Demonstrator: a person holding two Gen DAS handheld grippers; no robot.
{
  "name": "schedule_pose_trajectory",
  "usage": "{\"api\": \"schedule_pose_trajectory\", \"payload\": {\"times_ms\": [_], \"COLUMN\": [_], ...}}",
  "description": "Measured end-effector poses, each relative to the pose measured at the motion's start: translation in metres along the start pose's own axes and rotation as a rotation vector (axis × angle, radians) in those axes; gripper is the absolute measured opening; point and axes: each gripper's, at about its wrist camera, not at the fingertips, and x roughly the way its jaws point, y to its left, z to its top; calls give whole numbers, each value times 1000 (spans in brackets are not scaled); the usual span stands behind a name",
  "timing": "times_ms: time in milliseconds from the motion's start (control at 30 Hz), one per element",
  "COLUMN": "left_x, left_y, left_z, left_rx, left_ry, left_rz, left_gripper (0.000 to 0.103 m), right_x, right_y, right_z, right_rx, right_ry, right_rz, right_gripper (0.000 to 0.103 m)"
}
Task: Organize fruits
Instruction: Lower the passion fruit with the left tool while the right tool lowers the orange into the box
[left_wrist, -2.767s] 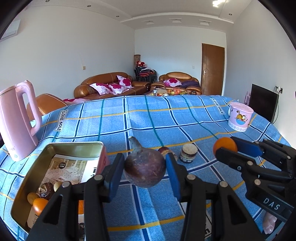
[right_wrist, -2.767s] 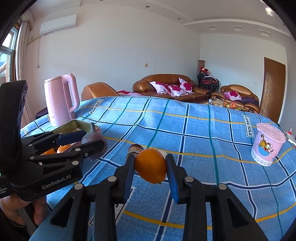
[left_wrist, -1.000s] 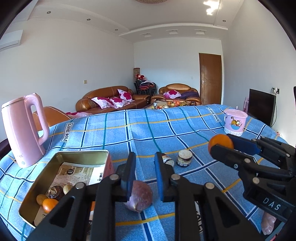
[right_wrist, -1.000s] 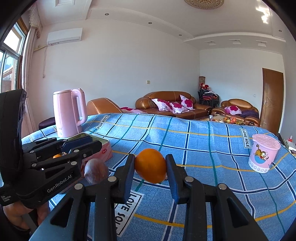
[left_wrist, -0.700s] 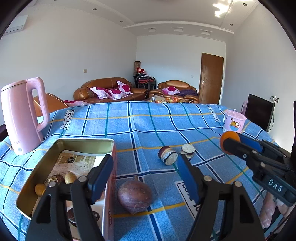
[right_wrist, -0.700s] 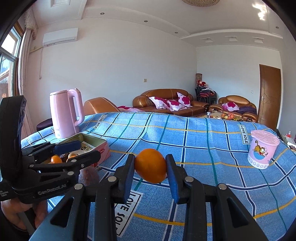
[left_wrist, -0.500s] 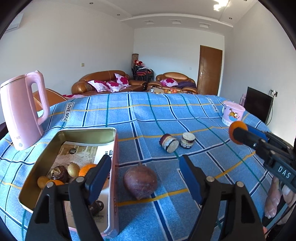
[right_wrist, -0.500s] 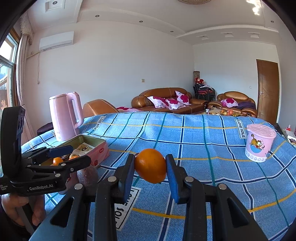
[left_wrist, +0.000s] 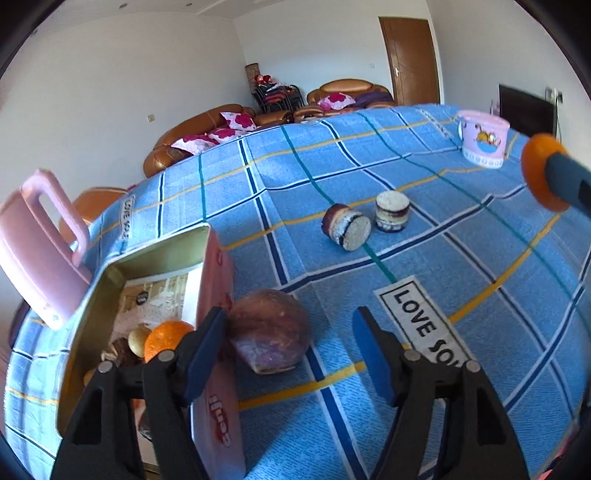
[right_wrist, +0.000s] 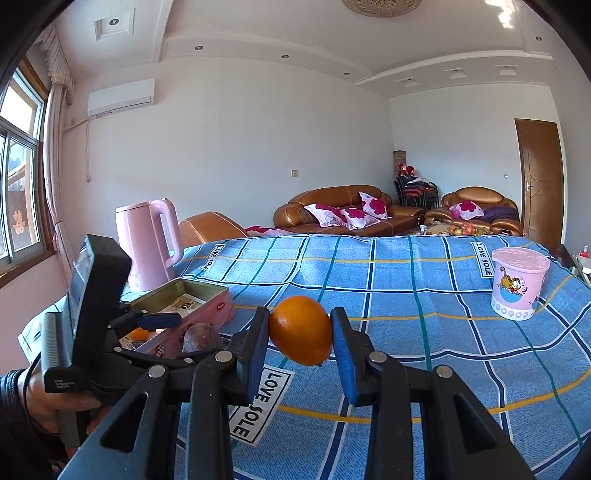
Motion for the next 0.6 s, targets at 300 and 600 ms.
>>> {"api": "schedule_pose_trajectory", "payload": {"times_ms": [300, 600], "left_x": [32, 25], "left_y": [-8, 1], "left_z": [15, 9], "left_rx": [75, 49], "left_ry": [81, 67], "left_rz": [130, 84], "left_gripper": [61, 50], "right_x": [3, 7], "right_y": [5, 7], "right_z": [0, 0], "right_rx": [0, -1], "right_ry": [3, 8], "right_rz": [10, 14], "right_gripper": [36, 36]}}
